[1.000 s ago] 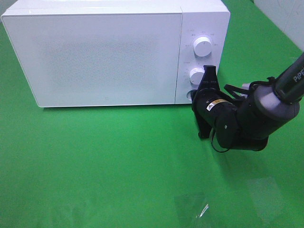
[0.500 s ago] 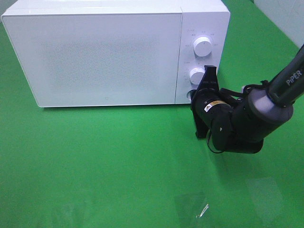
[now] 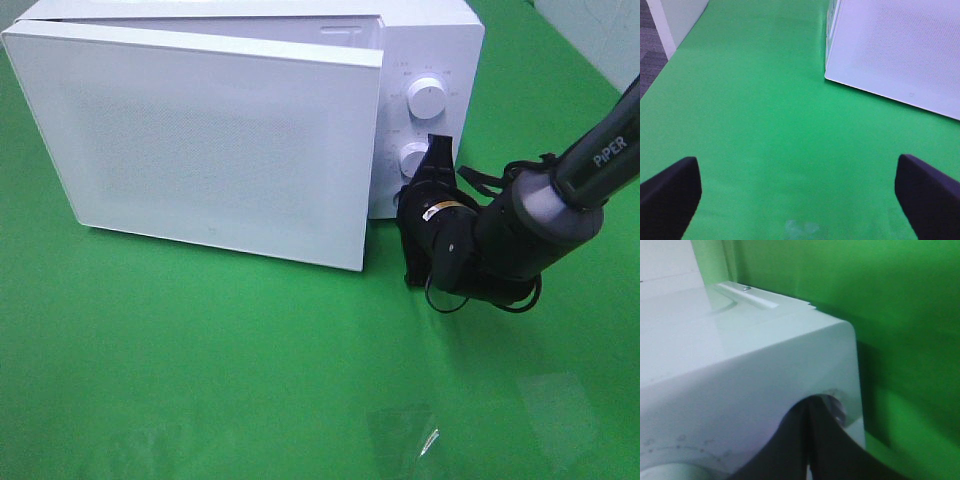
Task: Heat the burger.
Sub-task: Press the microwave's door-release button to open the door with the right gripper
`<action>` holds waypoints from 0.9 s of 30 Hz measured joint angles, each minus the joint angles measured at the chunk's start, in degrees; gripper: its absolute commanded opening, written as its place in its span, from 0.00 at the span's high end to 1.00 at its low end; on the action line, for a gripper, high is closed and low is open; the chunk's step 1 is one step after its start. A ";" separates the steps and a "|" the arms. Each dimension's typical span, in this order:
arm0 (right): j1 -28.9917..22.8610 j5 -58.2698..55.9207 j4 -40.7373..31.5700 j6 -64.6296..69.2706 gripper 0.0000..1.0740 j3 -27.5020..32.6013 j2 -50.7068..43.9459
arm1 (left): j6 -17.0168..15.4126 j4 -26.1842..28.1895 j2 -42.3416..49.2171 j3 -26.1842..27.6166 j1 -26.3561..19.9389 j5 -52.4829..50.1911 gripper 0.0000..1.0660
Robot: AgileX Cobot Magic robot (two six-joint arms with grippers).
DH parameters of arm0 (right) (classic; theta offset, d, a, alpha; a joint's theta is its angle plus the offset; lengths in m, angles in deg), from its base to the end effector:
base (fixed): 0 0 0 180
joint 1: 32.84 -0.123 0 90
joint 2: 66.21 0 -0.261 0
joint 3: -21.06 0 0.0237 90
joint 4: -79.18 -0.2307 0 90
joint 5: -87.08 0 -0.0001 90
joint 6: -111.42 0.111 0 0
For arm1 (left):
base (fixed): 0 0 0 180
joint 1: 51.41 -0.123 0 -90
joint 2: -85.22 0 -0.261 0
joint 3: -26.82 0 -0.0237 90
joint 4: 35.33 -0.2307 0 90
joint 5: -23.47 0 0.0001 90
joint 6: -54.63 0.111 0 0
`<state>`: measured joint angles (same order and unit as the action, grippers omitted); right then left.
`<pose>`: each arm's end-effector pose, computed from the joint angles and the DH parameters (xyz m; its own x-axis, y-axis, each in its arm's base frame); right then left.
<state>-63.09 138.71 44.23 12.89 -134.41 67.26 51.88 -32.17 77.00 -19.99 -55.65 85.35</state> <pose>0.3533 0.1483 0.0701 -0.0040 0.9971 0.0761 0.3361 -0.0704 0.9392 0.0164 -0.0042 0.2618 -0.4473 -0.1072 -0.8879 -0.0638 0.9941 -0.0879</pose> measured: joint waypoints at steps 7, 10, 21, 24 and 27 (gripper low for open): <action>0.06 -0.29 -0.11 -0.11 1.00 -0.17 0.46 | 0.00 0.00 0.00 0.00 0.00 0.00 0.06; 0.06 -0.34 -0.11 -0.17 1.00 -0.17 0.46 | 0.00 0.00 0.00 0.00 0.00 0.00 0.06; 0.06 -0.40 0.11 -1.66 1.00 -0.17 0.46 | 0.00 0.00 0.00 0.00 0.00 0.00 0.06; 0.00 -0.34 0.11 -1.66 1.00 -0.17 0.46 | 0.00 0.00 0.00 0.00 0.00 0.00 0.06; 0.00 -0.34 0.11 -1.66 1.00 -0.17 0.46 | 0.00 0.00 0.00 0.00 0.00 0.00 0.06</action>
<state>-63.09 138.36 44.35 11.23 -134.58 67.72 51.88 -32.17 77.00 -19.99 -55.65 85.35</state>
